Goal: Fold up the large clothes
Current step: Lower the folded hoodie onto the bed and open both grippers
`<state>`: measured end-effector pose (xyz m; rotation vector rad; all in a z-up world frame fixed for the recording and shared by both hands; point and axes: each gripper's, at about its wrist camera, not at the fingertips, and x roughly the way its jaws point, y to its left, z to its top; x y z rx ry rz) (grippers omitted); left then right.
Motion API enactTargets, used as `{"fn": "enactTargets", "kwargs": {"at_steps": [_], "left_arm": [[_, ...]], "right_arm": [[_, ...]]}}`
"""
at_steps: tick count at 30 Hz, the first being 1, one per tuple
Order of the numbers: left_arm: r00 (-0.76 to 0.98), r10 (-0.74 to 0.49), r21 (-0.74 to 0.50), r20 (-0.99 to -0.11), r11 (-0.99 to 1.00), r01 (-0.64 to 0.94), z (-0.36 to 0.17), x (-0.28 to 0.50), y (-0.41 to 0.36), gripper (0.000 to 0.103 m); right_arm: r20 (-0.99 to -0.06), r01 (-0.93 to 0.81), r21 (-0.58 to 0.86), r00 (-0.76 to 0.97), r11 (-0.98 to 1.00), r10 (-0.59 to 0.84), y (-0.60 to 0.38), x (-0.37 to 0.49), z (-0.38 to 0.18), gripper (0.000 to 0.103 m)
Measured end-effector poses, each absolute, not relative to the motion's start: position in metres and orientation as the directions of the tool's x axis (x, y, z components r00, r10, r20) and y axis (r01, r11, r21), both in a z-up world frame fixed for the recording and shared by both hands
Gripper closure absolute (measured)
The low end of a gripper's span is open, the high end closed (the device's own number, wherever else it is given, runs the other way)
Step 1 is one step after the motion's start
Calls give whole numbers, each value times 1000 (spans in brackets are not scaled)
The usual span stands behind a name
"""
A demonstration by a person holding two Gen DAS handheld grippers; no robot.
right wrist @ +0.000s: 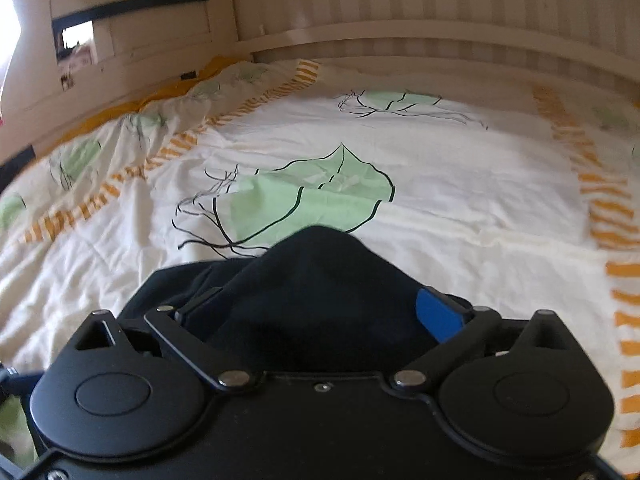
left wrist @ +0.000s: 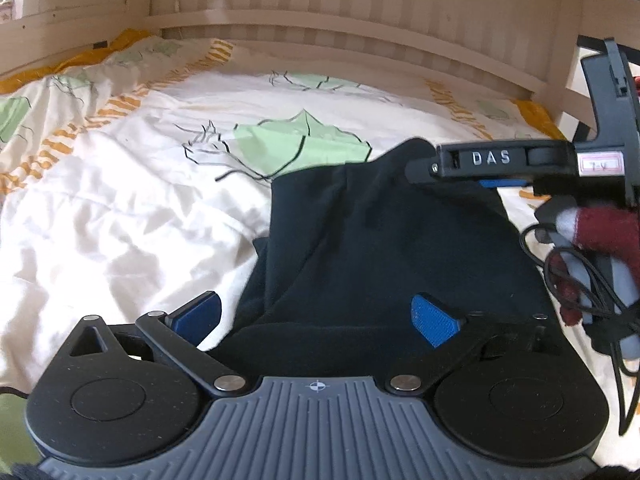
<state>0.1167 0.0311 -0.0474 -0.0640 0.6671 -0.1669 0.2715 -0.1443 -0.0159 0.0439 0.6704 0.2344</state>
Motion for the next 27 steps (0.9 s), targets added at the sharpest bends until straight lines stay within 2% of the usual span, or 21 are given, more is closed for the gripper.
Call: {"fn": "enactTargets", "kwargs": {"at_steps": [15,21,27], "left_arm": [[774,-183,-99,-607,983,155,3,89,31,0],[751,-212,-99,-625,976,193,6,69,25,0],[732,-215,-102,-647,975,196,4,51,22,0]], "right_arm": [[-539,3,142,839,990,74,-163,183,28,0],[-543,57,206,837,977,66,-174,131,31,0],[-558,116,198,830,973,15,-175,86,28,0]]}}
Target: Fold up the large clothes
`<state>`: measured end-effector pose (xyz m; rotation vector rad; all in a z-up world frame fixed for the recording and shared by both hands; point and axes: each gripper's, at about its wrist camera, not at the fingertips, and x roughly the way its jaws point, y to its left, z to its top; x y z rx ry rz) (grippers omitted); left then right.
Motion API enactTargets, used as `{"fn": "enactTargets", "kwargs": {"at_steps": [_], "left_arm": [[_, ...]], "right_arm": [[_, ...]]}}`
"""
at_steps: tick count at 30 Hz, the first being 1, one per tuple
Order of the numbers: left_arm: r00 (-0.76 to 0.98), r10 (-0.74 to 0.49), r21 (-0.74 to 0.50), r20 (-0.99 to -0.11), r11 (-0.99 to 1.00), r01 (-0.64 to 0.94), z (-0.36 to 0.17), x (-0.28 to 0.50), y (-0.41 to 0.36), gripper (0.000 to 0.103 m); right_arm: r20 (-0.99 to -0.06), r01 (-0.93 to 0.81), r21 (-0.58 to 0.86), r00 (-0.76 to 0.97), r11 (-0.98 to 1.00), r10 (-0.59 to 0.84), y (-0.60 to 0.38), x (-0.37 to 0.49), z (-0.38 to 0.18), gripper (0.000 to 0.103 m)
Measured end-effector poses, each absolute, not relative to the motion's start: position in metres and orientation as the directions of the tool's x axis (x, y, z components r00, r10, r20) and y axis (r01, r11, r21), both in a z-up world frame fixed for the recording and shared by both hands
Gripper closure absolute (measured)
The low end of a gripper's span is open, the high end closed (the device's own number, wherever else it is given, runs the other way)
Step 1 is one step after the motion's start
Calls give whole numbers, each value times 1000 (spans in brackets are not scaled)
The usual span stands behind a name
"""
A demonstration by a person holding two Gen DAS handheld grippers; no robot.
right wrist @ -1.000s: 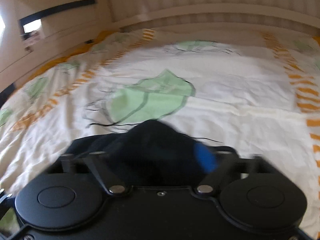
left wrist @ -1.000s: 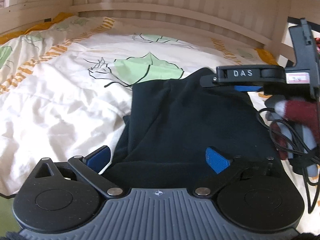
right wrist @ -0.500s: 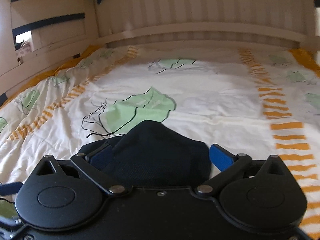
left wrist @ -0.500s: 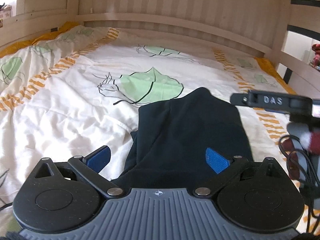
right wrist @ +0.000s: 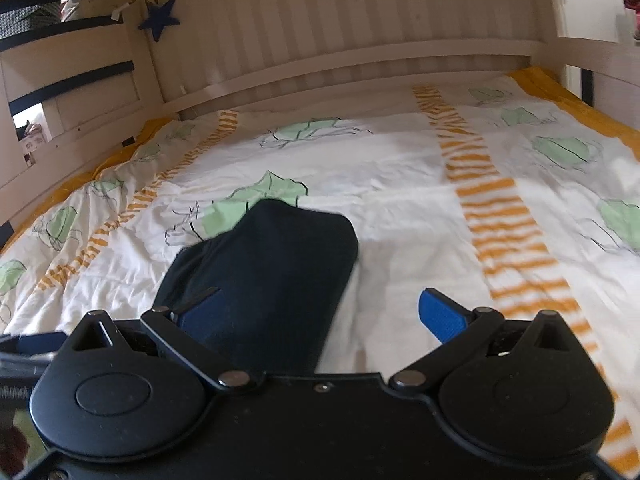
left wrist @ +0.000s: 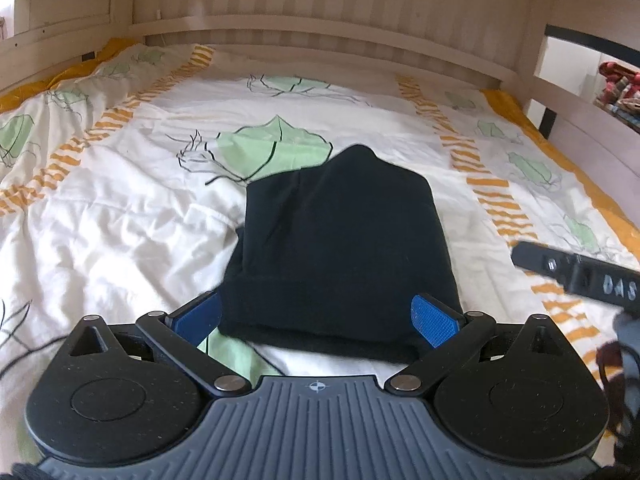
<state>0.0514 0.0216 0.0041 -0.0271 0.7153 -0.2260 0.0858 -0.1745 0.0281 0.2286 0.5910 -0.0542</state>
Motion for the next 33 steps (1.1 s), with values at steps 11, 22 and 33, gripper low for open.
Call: {"fn": "enactTargets", "kwargs": {"at_steps": [11,22,33], "left_arm": [[729,-179,-25,-660,976,218,3,24,9,0],[738,-121,8,-664,986,169,7,21,10,0],[708,-101,12,-699,988,152,5,23,7,0]], "right_arm": [[-582,112,154,813,982,-2,-152,32,21,0],[-583,134,153,812,979,-21,-151,22,26,0],[-590,128,147,807,981,-17,-151,21,28,0]]}}
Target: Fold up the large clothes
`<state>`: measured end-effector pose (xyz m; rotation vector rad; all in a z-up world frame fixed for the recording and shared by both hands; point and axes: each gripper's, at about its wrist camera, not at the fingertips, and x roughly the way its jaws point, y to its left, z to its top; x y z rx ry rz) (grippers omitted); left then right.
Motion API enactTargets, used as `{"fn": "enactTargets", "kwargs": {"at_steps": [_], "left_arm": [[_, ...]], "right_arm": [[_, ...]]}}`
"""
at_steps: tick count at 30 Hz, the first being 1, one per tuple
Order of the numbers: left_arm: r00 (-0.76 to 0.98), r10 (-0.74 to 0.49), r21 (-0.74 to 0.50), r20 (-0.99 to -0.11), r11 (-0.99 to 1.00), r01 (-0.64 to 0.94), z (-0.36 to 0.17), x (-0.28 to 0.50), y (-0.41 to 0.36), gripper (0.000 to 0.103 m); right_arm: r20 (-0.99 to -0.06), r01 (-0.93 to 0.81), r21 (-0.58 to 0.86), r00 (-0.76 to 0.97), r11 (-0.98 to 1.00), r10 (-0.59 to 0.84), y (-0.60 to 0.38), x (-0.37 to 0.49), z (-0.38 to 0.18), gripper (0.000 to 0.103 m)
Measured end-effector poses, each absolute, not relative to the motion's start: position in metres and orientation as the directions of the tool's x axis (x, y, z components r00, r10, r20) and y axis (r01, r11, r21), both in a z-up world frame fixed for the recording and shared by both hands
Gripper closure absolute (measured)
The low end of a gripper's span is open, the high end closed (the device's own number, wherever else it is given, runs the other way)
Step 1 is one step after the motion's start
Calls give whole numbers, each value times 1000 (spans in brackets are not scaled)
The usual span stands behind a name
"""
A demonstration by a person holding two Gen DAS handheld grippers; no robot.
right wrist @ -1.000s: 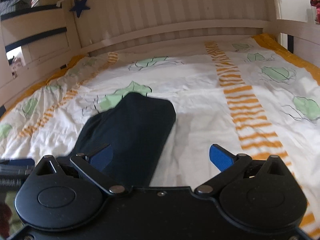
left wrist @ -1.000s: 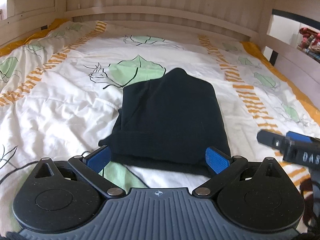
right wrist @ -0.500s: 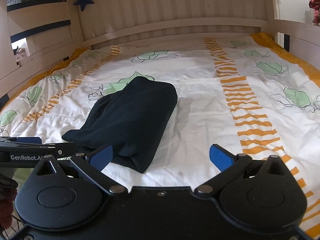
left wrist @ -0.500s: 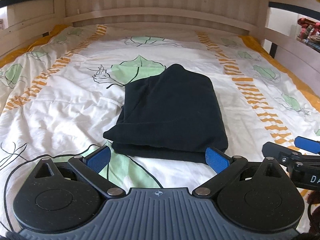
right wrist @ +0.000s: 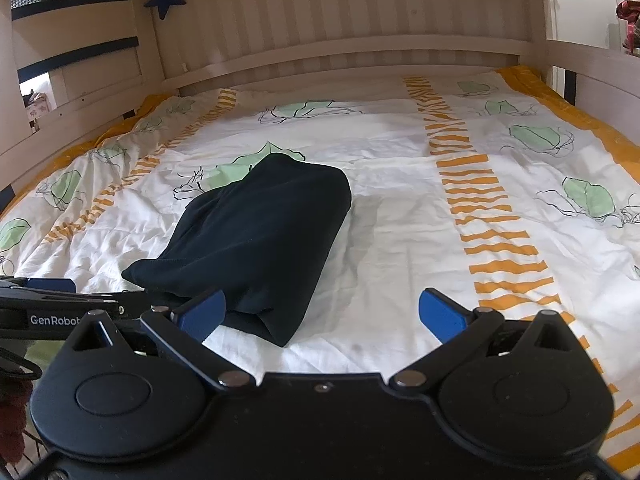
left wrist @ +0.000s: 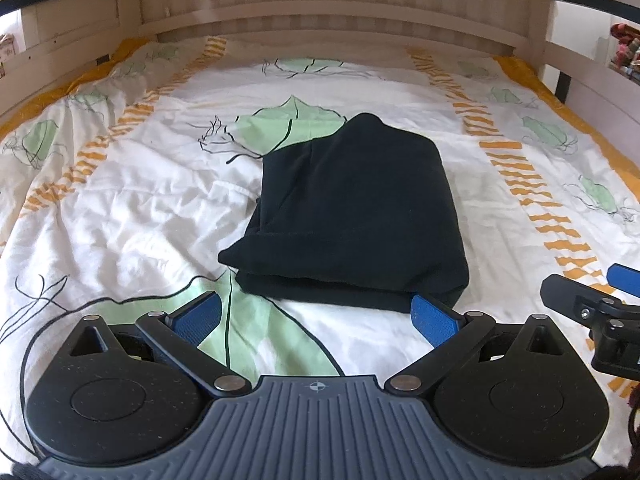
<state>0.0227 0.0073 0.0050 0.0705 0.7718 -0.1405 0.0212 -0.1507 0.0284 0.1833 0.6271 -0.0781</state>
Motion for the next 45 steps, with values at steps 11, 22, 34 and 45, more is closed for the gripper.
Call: {"fn": "enactTargets", "kwargs": {"at_steps": [11,22,34,45], "left_arm": [[668,-75,15,-740,992,128,0,26,9,0],[665,-61,18,-745,994,112,0,26,11,0],[659,-58,14,-749,994,104,-3,27,13,1],[656,-51,10,-753,996,89,-7,30,16,1]], "right_arm": [[-602,130,150,798,980,-13,-150,22,29,0],[-623,132,144,782,981,-14,-149,24,26,0],[-640,143,136,768,980,-23,-147,26,24,0],[-653,149,132,757,980,-27,-146,29,21,0]]}}
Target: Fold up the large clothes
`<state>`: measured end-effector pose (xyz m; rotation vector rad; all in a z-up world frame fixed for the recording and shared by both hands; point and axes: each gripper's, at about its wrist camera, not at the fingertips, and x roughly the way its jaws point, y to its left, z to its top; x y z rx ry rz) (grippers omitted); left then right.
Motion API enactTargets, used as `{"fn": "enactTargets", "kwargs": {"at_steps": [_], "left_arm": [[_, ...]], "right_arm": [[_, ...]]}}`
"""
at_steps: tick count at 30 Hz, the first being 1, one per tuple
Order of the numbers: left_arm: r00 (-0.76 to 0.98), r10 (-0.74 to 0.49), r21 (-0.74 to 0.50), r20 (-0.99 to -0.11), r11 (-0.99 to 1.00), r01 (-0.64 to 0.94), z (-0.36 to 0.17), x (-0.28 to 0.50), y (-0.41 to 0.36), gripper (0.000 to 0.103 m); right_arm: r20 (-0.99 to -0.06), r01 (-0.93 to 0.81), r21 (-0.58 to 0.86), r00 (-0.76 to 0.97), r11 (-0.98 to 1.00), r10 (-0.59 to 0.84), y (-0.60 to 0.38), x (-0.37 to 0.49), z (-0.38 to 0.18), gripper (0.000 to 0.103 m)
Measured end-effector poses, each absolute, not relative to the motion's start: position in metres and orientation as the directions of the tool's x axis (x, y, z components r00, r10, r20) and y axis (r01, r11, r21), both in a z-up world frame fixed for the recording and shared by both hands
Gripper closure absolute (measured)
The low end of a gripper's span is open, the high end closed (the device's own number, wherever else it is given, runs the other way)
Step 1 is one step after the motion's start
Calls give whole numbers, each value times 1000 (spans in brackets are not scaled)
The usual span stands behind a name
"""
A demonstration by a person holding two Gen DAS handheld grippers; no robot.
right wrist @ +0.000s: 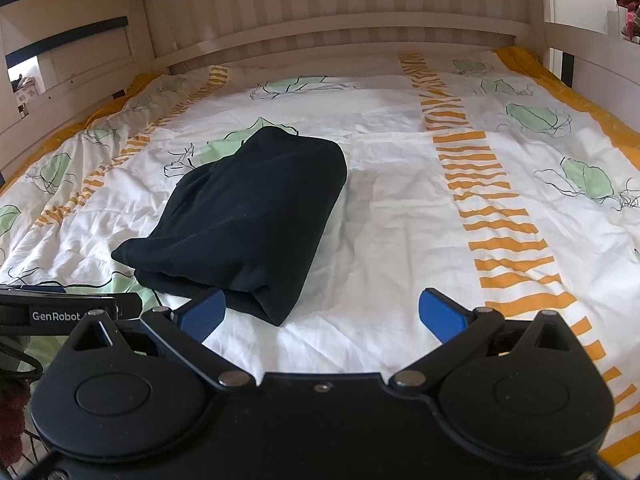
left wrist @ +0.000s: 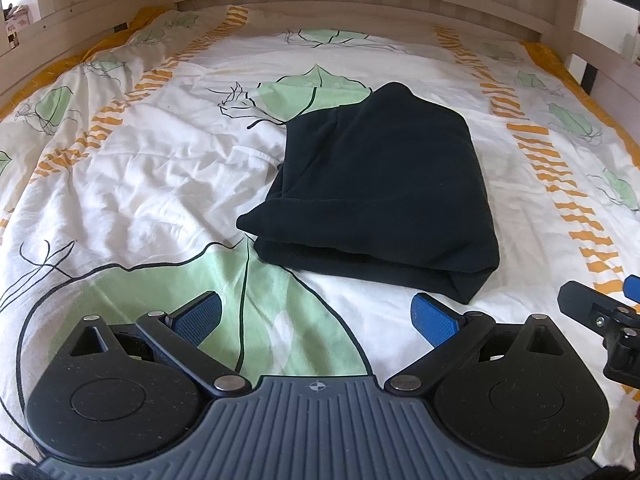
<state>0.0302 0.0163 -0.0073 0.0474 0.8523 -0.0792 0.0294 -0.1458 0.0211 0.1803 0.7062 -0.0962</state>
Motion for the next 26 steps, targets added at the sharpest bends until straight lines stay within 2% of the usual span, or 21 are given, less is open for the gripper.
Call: {"fn": "enactTargets", "kwargs": {"at_steps": [26], "left_arm": [[648,-80,-29,-757,996,90,-13,32,14,1]], "right_arm": [[-686,154,148,727,977,-10,-140,38,10,0]]}}
